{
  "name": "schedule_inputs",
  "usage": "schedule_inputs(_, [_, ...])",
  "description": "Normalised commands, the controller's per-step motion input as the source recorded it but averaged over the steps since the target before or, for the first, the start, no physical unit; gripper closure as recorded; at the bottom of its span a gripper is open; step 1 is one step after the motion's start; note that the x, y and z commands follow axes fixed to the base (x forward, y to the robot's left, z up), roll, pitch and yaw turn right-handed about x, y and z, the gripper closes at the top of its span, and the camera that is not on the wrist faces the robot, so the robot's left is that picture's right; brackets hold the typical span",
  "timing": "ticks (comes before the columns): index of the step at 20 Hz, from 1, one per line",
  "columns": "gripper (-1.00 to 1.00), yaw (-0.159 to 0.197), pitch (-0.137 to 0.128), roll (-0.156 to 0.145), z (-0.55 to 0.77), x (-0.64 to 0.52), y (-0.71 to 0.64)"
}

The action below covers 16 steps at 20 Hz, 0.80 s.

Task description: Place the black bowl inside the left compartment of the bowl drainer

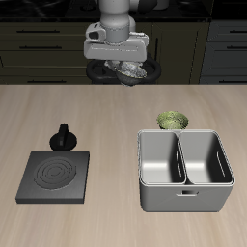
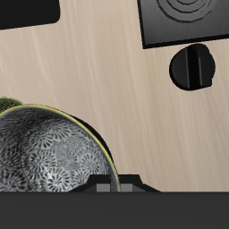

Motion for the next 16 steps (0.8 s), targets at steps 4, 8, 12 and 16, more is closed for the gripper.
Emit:
schedule_inputs(4, [1.0, 0.025, -0.033, 0.013, 0.27, 0.09, 0.06])
schedule_inputs(8, [1.0, 0.038, -0.048, 0.035, 0.41, 0.2, 0.23])
schedule_inputs(12, [1.0, 0.031, -0.014, 0.016, 0.23, 0.3, 0.2])
schedule_inputs(16, [1.0, 0.023, 0.019, 0.011, 0.25, 0.54, 0.38])
